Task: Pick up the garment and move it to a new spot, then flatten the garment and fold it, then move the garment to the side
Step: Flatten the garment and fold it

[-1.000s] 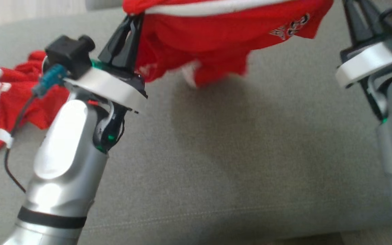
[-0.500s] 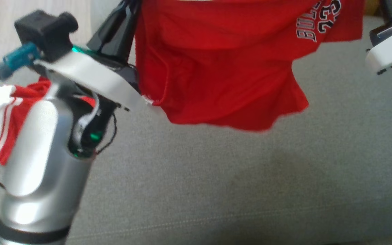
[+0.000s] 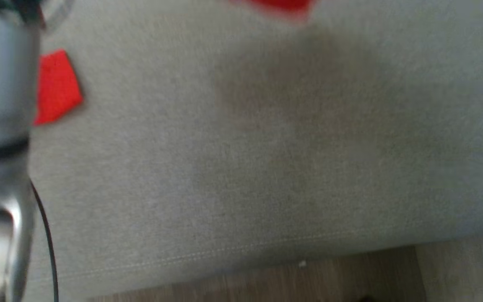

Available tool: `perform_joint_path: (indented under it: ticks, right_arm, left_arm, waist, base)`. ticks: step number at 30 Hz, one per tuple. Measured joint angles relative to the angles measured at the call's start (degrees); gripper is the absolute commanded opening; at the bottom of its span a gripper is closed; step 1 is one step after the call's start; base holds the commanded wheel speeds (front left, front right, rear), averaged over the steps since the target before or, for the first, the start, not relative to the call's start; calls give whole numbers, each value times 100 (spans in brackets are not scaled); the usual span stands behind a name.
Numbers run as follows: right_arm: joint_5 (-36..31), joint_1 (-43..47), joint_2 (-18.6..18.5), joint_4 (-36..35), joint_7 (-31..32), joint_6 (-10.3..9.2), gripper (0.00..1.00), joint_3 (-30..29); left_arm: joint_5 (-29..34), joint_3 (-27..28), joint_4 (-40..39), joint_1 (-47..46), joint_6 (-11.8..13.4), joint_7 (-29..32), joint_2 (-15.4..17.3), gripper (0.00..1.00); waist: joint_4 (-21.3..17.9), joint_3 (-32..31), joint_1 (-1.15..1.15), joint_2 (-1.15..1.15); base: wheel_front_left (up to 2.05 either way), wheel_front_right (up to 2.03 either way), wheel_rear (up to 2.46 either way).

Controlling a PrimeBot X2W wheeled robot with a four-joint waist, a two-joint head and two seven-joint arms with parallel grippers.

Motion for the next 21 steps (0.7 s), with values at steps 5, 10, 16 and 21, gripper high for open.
perform_joint_path:
  ticks: [5, 10, 16, 21]
  right_arm:
    - [-588, -906, 497, 1101, -972, 0, 0, -357]
    - [-1110, -983, 909, 1878, -1694, 0, 0, -666]
    - [-1245, -386, 1274, 2898, -2047, 0, 0, -626]
    - [-1100, 377, 1369, 3735, -2127, 0, 0, -267]
  left_arm:
    - [304, 9, 956, -1035, -44, -870, -140, 0]
    - [400, -112, 1724, -1292, -157, -1574, -326, 0]
    - [389, -539, 2552, -759, -272, -1960, -449, 0]
    - [272, -969, 3006, 42, -296, -2207, -438, 0]
  waist:
    - [-88, 663, 1, 0]
    - [-127, 1120, 1, 0]
    - [-48, 1319, 1, 0]
    - [22, 1137, -1, 0]
  base:
    - [0, 0, 0]
    - [0, 0, 0]
    - [0, 0, 0]
    - [0, 0, 0]
